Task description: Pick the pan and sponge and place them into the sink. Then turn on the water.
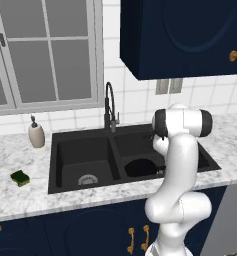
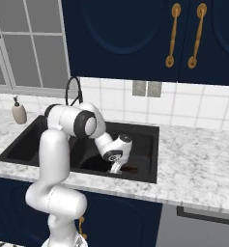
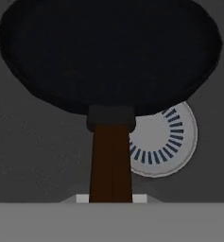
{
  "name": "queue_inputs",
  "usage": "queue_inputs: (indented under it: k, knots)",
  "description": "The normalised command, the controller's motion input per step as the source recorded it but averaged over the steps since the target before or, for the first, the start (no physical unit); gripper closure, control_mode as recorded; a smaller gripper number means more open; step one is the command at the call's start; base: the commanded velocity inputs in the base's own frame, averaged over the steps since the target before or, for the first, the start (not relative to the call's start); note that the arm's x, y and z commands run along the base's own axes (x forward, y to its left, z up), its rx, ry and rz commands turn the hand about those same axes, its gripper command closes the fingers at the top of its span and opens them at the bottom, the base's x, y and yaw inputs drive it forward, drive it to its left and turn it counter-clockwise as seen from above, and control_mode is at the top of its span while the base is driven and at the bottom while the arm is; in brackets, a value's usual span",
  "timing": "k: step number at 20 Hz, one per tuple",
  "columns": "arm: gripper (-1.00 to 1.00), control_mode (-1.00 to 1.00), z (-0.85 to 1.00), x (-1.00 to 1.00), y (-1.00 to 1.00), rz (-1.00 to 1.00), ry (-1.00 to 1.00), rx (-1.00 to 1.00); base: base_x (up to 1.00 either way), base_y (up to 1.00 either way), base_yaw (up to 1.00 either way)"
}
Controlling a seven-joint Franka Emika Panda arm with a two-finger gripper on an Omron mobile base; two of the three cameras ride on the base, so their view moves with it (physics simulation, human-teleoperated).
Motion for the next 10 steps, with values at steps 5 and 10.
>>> queue_inputs:
  k: [5,10]
  knots:
    - [1.00,-1.00,-0.39,0.04,0.00,0.00,0.11,-0.07,0.00,0.00,0.00]
    - [1.00,-1.00,-0.26,0.26,0.00,0.00,0.00,0.00,0.00,0.00,0.00]
